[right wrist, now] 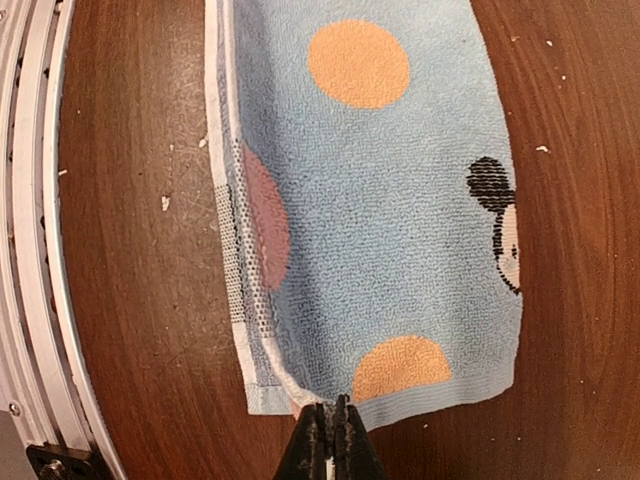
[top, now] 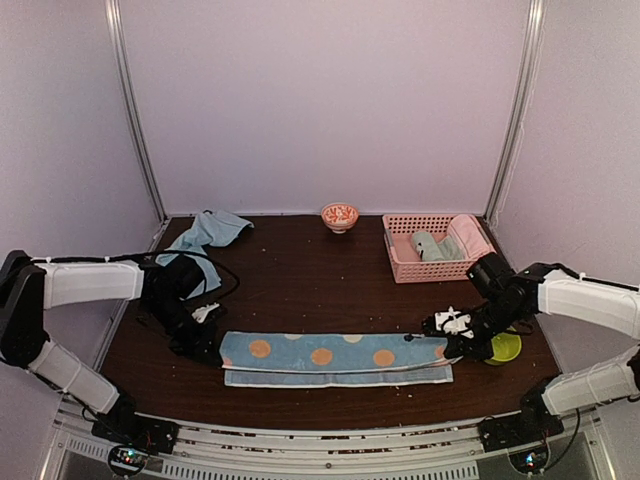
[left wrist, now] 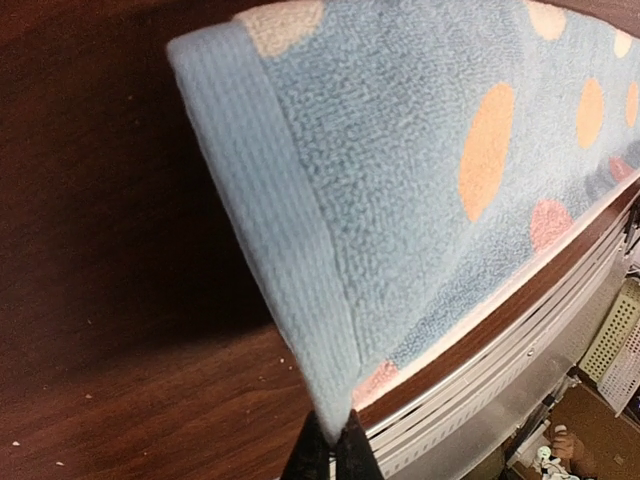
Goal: Roll the towels
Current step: Fold the towel at the center of the board, then move the towel to the center of the board, then pick up the towel from the center of the board.
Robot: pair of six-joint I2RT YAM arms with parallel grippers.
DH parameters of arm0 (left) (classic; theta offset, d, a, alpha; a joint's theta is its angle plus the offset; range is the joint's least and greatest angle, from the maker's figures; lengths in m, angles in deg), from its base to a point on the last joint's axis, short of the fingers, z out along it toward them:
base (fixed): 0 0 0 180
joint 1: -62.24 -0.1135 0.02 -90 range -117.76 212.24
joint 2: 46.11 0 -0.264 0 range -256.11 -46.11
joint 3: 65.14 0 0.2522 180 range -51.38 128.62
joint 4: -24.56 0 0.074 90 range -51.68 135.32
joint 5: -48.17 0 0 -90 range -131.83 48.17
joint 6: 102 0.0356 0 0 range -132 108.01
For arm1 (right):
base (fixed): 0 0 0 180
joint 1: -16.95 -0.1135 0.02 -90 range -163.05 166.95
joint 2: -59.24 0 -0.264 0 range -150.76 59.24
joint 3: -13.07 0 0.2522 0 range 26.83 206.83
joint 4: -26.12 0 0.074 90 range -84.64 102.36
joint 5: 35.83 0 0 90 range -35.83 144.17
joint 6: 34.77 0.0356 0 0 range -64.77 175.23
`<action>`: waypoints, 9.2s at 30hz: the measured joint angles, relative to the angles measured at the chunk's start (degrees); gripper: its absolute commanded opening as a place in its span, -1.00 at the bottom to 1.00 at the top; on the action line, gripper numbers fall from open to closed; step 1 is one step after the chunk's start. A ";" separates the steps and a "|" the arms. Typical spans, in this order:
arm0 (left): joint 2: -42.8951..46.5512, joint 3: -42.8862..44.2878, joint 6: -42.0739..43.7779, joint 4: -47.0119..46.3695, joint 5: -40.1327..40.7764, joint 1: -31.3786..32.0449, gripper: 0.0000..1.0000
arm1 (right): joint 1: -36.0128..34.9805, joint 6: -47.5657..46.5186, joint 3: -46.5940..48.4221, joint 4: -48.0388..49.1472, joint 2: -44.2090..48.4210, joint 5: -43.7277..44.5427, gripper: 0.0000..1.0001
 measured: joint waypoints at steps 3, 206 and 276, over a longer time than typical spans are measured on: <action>-1.14 -0.57 0.55 -0.09 -0.07 0.00 -1.00 | -2.03 -0.02 -0.90 1.03 -0.81 1.79 -1.00; 0.37 8.04 -0.33 -20.81 24.09 14.60 -0.31 | 2.84 30.95 28.11 1.11 -26.40 20.72 -0.23; 0.31 -8.61 -7.15 -31.47 31.52 14.60 -0.12 | 13.68 35.98 23.78 7.28 -27.65 8.13 -0.36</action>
